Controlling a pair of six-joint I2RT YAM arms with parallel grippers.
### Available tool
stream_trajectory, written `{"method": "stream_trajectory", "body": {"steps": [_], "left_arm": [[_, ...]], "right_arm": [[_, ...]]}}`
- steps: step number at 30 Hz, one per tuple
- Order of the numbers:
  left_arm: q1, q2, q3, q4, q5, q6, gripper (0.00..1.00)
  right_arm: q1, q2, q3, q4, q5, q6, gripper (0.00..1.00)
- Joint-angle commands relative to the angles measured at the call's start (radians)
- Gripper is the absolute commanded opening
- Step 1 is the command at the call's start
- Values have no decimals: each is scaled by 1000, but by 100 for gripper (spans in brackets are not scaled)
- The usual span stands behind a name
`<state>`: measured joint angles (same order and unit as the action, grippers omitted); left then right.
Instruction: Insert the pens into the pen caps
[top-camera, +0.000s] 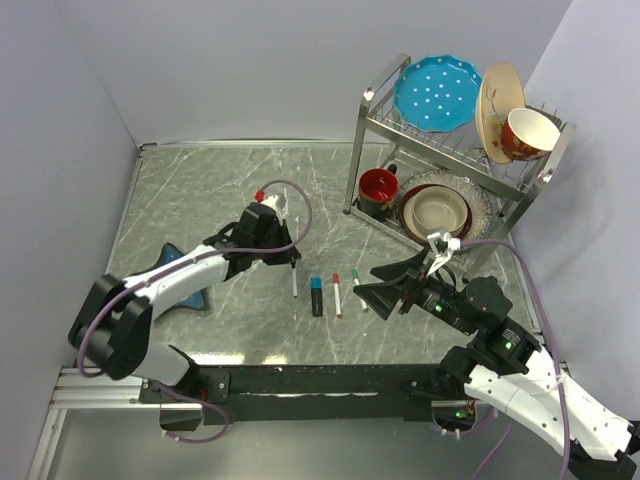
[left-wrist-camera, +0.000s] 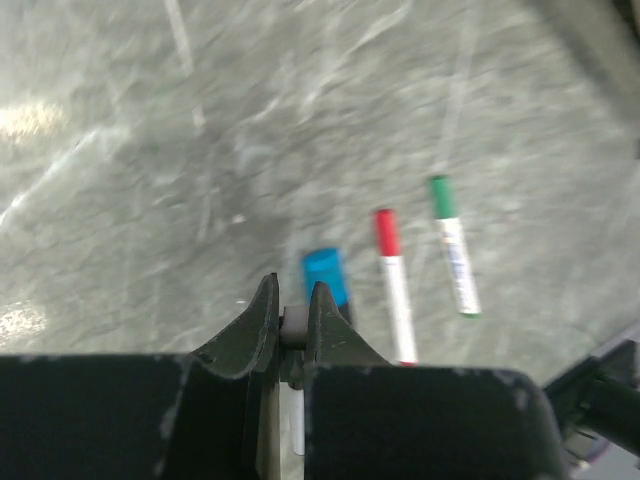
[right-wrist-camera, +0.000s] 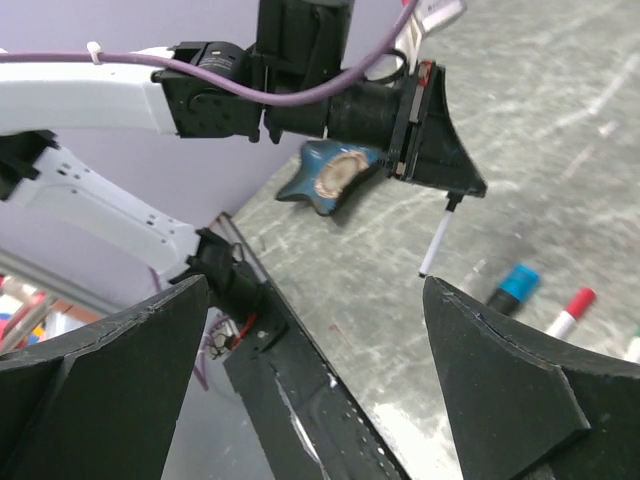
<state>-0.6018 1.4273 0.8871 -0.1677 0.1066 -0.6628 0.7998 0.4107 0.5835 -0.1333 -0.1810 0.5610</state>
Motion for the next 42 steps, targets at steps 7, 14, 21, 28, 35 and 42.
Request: {"method": "stream_trajectory", "body": {"steps": [7,14,21,28,35,42], "left_arm": [[-3,189,-53,53,-31,-44,7],[-3,142,-97,62,-53,-73,44],[-4,-94,-71,-4,-73,-8,94],[-12,-427,-96,48,44,83,99],[-13,-675,-171,149,188,98,99],[-12,-787,-215,230,264,62,99]], "right_arm": [[-2,-4,19,-54,77,27,95],[-2,7,38,-91,123,37,96],[-2,62,107,-170,179,54,96],[-2,91,183,-247,333,82,97],[-2,102,249,-261,370,66,98],[-2,105,254,-196,356,47,98]]}}
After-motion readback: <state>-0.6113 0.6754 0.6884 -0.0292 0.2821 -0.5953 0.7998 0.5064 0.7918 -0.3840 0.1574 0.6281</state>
